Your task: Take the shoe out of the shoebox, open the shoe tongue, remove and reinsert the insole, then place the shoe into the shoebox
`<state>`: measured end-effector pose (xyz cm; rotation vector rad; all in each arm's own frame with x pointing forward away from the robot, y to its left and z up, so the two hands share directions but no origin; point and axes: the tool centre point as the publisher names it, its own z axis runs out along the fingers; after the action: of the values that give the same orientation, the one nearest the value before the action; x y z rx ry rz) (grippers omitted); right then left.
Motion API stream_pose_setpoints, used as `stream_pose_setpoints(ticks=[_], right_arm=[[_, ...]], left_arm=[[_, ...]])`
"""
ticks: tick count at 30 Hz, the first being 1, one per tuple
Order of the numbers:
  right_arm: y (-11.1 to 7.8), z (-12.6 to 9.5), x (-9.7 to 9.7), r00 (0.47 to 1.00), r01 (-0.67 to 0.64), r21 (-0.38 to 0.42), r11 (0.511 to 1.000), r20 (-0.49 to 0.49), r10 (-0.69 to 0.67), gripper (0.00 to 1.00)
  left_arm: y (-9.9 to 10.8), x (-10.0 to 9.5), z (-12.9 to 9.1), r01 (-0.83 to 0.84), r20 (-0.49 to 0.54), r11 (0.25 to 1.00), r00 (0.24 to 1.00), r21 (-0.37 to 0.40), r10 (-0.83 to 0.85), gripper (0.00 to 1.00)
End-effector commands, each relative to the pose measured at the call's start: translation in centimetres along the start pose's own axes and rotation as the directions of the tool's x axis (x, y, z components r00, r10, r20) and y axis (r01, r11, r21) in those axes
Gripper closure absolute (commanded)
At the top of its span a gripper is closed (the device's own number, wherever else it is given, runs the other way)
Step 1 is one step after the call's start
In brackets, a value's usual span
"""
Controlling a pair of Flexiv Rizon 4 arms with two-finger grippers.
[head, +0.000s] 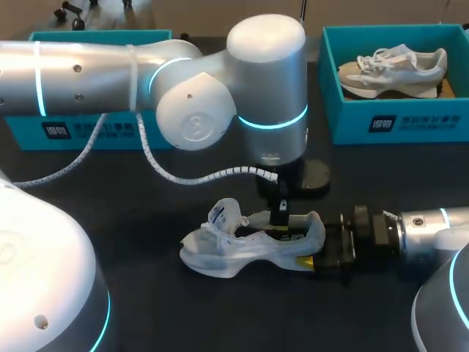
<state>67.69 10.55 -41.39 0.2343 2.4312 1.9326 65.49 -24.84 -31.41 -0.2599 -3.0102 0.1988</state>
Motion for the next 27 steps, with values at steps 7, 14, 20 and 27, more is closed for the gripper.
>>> stream_pose_setpoints(ticks=[7,14,20,27], right_arm=[[0.1,0.1,0.0,1.0,-0.001,0.003,1.0,0.002,0.001,1.0],[0.1,0.1,0.0,1.0,-0.001,0.003,1.0,0.002,0.001,1.0],[0.1,0.1,0.0,1.0,-0.001,0.003,1.0,0.002,0.001,1.0],[0.1,0.1,0.0,1.0,-0.001,0.003,1.0,0.002,0.001,1.0]], left_arm=[[0.0,0.0,0.4,-0.008,0.002,1.0,1.0,-0.003,0.008,1.0],[0.3,-0.3,1.1,-0.012,0.008,1.0,1.0,-0.003,0.012,1.0],[0.7,-0.1,1.7,-0.011,0.009,1.0,1.0,-0.011,0.011,1.0],[1.1,-0.3,2.4,-0.008,-0.003,1.0,1.0,-0.002,0.008,1.0]])
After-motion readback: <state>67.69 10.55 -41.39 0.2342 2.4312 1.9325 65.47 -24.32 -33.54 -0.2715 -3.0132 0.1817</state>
